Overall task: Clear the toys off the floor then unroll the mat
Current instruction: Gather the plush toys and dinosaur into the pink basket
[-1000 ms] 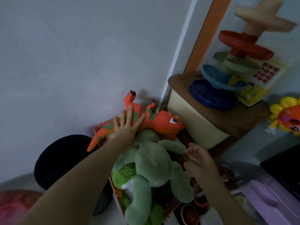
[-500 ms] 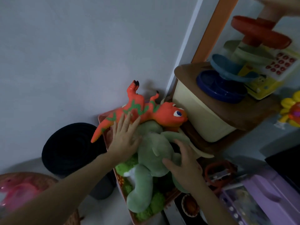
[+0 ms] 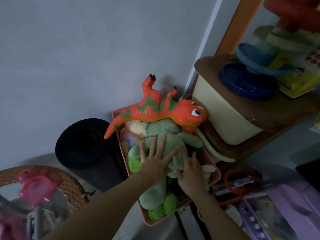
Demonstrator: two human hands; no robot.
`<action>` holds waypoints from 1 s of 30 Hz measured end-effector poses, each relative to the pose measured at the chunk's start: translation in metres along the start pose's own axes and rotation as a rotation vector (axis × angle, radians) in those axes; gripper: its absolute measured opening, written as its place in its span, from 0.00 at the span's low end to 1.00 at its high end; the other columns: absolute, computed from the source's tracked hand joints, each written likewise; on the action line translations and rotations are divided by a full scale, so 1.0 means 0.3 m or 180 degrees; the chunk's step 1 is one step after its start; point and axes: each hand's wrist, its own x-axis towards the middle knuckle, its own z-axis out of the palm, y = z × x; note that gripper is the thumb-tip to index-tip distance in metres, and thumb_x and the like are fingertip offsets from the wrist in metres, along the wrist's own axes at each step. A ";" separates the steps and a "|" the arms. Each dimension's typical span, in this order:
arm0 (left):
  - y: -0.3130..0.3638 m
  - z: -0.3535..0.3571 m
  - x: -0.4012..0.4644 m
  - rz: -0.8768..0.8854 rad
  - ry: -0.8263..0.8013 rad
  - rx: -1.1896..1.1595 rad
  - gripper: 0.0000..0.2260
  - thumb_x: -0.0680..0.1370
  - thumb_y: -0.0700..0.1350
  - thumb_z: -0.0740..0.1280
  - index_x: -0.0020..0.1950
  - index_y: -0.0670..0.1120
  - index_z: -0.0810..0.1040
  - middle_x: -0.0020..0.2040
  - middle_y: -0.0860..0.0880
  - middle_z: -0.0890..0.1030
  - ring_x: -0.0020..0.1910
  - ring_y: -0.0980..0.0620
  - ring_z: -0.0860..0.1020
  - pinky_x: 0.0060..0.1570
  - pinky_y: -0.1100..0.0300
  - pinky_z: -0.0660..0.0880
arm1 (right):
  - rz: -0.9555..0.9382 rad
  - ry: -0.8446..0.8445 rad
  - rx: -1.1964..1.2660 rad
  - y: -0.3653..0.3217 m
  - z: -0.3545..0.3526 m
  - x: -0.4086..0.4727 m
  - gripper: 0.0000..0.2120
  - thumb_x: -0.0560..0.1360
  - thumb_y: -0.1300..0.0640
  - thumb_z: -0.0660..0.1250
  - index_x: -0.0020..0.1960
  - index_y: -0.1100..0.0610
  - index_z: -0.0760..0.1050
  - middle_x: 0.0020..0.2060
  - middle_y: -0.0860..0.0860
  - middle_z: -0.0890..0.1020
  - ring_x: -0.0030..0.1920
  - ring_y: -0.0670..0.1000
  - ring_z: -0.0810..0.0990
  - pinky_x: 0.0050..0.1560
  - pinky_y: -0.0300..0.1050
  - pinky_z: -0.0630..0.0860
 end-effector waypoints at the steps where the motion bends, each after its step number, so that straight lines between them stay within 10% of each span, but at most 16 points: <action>1: 0.009 0.003 0.006 -0.0056 -0.0005 0.0029 0.35 0.76 0.66 0.50 0.59 0.68 0.18 0.61 0.51 0.13 0.66 0.41 0.23 0.50 0.36 0.18 | 0.0005 0.0011 -0.0072 0.003 0.001 0.006 0.37 0.79 0.47 0.58 0.75 0.46 0.34 0.76 0.58 0.40 0.76 0.58 0.47 0.74 0.54 0.51; 9: 0.026 -0.078 -0.021 -0.0164 -0.0356 -0.0154 0.35 0.77 0.61 0.57 0.72 0.64 0.34 0.75 0.48 0.29 0.74 0.42 0.33 0.65 0.31 0.35 | -0.0458 -0.0123 0.0835 0.035 -0.041 -0.015 0.40 0.76 0.47 0.64 0.76 0.45 0.40 0.76 0.56 0.43 0.76 0.58 0.46 0.72 0.59 0.54; 15: 0.054 -0.148 -0.202 -0.1022 0.0871 -0.1596 0.25 0.79 0.53 0.58 0.75 0.58 0.53 0.78 0.50 0.52 0.76 0.47 0.51 0.72 0.41 0.48 | -0.0896 0.0055 0.1909 0.181 -0.139 -0.120 0.37 0.75 0.52 0.66 0.76 0.48 0.49 0.76 0.48 0.51 0.75 0.47 0.50 0.72 0.47 0.57; 26: 0.211 -0.153 -0.476 -0.2038 0.1298 -0.1830 0.24 0.79 0.52 0.60 0.75 0.52 0.59 0.76 0.47 0.56 0.74 0.47 0.59 0.70 0.43 0.59 | -0.1159 -0.0127 0.2183 0.288 -0.204 -0.215 0.33 0.76 0.50 0.65 0.76 0.46 0.51 0.74 0.52 0.60 0.67 0.50 0.67 0.61 0.45 0.67; 30: 0.256 -0.114 -0.622 -0.2507 0.1372 -0.1813 0.24 0.79 0.51 0.59 0.75 0.51 0.59 0.76 0.46 0.57 0.74 0.46 0.59 0.71 0.48 0.59 | -0.1532 -0.0355 0.2017 0.252 -0.142 -0.263 0.33 0.76 0.52 0.65 0.76 0.50 0.53 0.75 0.52 0.58 0.73 0.51 0.60 0.72 0.52 0.61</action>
